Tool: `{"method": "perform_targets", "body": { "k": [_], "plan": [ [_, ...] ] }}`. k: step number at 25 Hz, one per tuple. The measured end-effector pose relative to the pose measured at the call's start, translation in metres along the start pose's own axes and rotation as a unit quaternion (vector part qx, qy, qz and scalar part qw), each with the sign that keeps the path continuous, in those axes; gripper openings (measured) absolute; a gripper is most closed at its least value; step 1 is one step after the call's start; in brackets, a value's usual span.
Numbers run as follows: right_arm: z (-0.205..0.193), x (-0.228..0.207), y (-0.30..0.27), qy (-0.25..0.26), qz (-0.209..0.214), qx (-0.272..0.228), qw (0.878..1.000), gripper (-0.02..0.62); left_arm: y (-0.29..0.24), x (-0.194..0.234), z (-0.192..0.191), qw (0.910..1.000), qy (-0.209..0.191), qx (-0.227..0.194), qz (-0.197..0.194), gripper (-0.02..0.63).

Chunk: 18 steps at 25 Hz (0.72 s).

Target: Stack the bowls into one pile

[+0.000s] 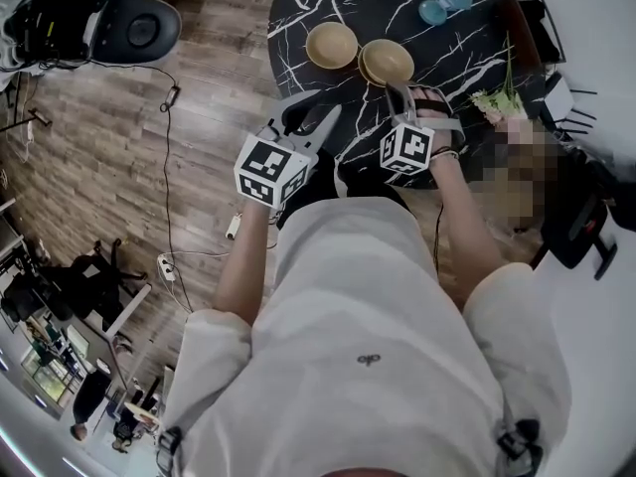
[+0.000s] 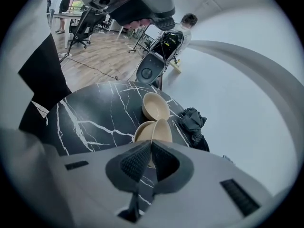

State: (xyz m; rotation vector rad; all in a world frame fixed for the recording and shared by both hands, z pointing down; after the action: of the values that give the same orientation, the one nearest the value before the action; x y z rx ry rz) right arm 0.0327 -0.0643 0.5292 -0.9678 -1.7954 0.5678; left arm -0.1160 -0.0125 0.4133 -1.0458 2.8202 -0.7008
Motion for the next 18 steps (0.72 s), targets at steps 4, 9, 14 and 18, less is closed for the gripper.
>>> {"method": "perform_targets", "body": {
  "k": [4,9,14,18],
  "plan": [
    [-0.0007,0.0042,-0.0032,0.002,0.011,0.005,1.0,0.014,0.0016,0.0005,-0.0009,1.0,0.0,0.0,0.001,0.106],
    [0.0021,0.0057,-0.0057,-0.009,0.023,0.006,1.0,0.014,0.0049,0.0027,-0.0015,1.0,-0.002,0.002,0.003,0.107],
    [0.0016,0.0063,-0.0064,-0.034,0.03,0.001,0.999,0.032,0.0036,0.0029,-0.0036,1.0,-0.003,0.004,0.0,0.107],
    [0.0007,0.006,-0.0036,-0.047,0.032,-0.002,0.998,0.057,0.0017,0.001,-0.0034,1.0,-0.004,0.004,-0.006,0.107]
  ]
}}
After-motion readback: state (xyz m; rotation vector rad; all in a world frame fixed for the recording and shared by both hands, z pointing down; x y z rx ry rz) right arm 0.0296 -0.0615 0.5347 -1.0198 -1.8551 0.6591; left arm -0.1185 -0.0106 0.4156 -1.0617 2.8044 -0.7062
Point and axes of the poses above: the fingertips, and each gripper's own axes: y backward along the fingers, x to its left, z out of its top, the point moved 6 cm from there along y, backward along the fingers, and after that the axes turned 11 degrees about -y, right-handed, at the moved point
